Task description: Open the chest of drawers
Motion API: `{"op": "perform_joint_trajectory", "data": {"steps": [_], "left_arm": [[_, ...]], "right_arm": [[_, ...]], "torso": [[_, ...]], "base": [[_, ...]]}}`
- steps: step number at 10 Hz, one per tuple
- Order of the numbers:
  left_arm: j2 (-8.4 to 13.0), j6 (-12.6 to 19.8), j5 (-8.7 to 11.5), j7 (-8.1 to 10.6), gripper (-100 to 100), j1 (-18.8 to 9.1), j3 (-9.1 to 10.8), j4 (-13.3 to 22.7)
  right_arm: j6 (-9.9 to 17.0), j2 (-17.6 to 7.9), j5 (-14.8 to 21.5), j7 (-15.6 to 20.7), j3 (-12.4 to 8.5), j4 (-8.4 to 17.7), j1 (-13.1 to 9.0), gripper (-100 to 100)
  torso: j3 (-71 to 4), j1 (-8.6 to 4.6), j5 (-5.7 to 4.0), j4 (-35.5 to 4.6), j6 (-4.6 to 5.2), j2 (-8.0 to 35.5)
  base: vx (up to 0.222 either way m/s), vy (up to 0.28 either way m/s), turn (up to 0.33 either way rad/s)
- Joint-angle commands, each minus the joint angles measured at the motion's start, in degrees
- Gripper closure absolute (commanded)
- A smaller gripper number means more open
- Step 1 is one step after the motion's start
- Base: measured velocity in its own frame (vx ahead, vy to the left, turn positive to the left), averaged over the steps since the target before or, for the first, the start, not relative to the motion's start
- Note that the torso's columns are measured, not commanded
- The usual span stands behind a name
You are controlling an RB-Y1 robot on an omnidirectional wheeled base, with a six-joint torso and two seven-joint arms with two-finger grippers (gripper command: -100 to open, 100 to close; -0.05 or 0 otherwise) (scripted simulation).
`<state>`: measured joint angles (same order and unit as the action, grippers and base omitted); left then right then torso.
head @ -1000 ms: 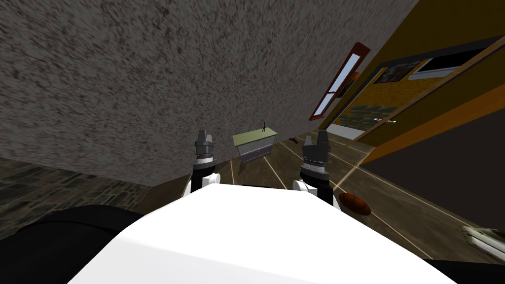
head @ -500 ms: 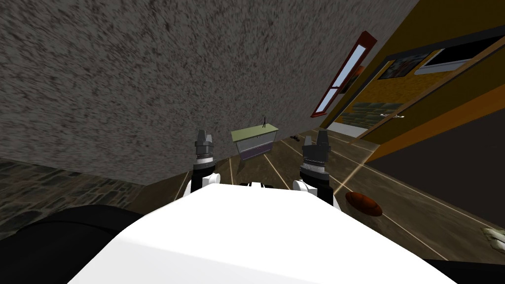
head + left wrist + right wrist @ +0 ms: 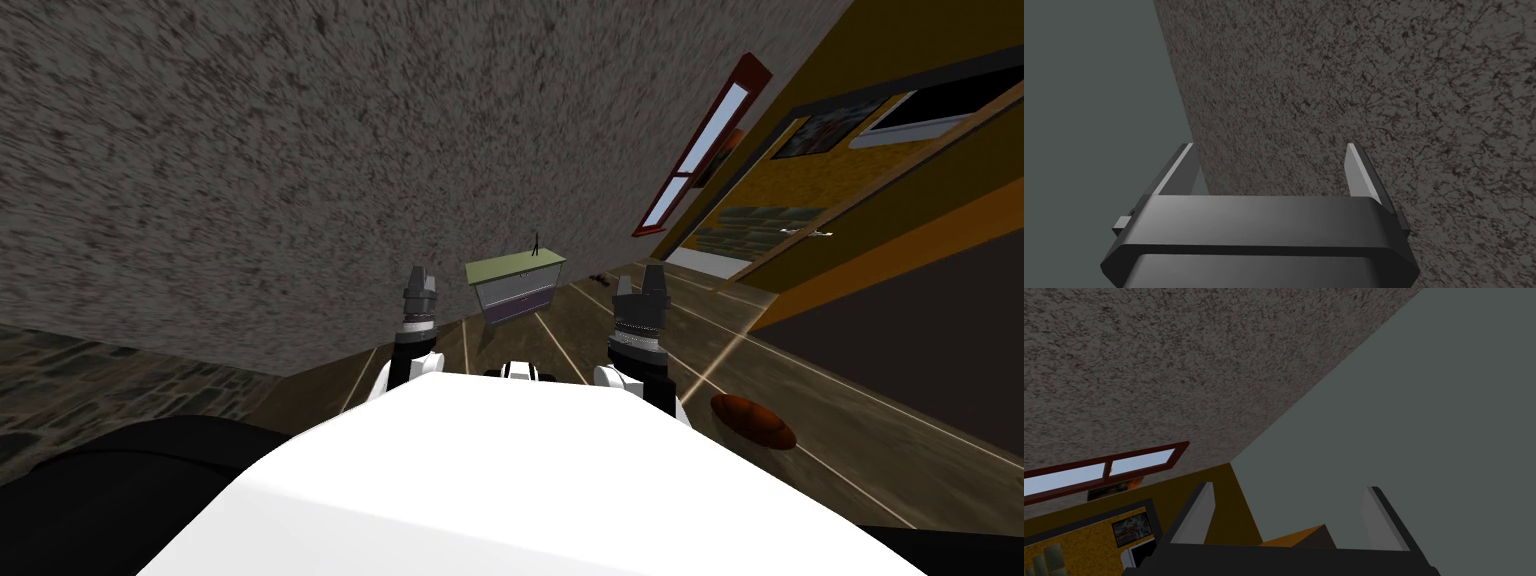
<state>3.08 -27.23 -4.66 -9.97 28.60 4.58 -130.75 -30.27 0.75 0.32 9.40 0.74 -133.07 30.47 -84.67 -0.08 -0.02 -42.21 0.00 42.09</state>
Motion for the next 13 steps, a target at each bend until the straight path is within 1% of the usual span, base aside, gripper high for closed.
{"op": "perform_joint_trajectory", "data": {"steps": [1, 4, 5, 7, 8, 9, 10, 11, 12, 13], "left_arm": [[3.2, -2.3, 0.2, -0.1, -100, -0.3, 0.4, 3.8], [5.7, -5.5, 0.4, -0.21, -100, -1.2, 1.24, 9.0], [5.7, -5.5, 0.4, -0.21, -100, -1.2, 1.24, 9.5], [6.8, -8.0, 0.7, -0.29, -100, -1.8, 1.88, 13.5], [6.8, -8.0, 0.7, -0.29, -100, -1.8, 1.88, 14.0], [7.2, -9.3, 0.8, -0.33, -100, -2.2, 2.23, 16.3], [7.5, -10.6, 0.9, -0.37, -100, -2.6, 2.59, 17.8], [7.5, -10.6, 0.9, -0.37, -100, -2.6, 2.59, 18.8], [7.8, -12.1, 1.0, -0.42, -100, -3.0, 2.96, 20.6], [7.8, -12.1, 1.0, -0.42, -100, -3.0, 2.96, 21.4]], "right_arm": [[0.0, 0.0, 0.0, 0.0, 0.0, 0.0, 0.0, 0], [0.0, 0.0, 0.0, 0.0, 0.0, 0.0, 0.0, 0], [0.0, 0.0, 0.0, 0.0, 0.0, 0.0, 0.0, 0], [0.0, 0.0, 0.0, 0.0, 0.0, 0.0, 0.0, 0], [0.0, 0.0, 0.0, 0.0, 0.0, 0.0, 0.0, 0], [0.0, 0.0, 0.0, 0.0, 0.0, 0.0, 0.0, 0], [0.0, 0.0, 0.0, 0.0, 0.0, 0.0, 0.0, 0], [0.0, 0.0, 0.0, 0.0, 0.0, 0.0, 0.0, 0], [0.0, 0.0, 0.0, 0.0, 0.0, 0.0, 0.0, 0], [0.0, 0.0, 0.0, 0.0, 0.0, 0.0, 0.0, 0]], "torso": [[0.0, 0.02, 0.0, 0.0, 0.0, 0.1], [0.1, 0.04, 0.02, -0.1, 0.0, 0.1], [0.1, 0.06, 0.01, -0.1, 0.0, 0.2], [0.2, 0.08, 0.02, -0.1, 0.0, 0.3], [0.1, 0.06, 0.01, -0.1, 0.0, 0.2], [0.1, 0.13, 0.03, -0.1, 0.0, 0.2], [0.1, 0.08, 0.03, -0.1, 0.0, 0.2], [0.0, -0.04, -0.01, 0.0, 0.0, 0.0], [0.0, 0.12, 0.02, 0.0, 0.0, 0.1], [0.1, 0.13, 0.04, -0.1, 0.0, 0.2]], "base": [[0.109, -0.08, 0.019], [0.14, -0.085, 0.026], [0.111, -0.08, 0.008], [0.105, -0.091, 0.023], [0.093, -0.073, 0.011], [0.109, -0.081, 0.013], [0.16, -0.122, 0.03], [0.141, -0.081, 0.02], [0.119, -0.08, 0.018], [0.086, -0.054, 0.012]]}}
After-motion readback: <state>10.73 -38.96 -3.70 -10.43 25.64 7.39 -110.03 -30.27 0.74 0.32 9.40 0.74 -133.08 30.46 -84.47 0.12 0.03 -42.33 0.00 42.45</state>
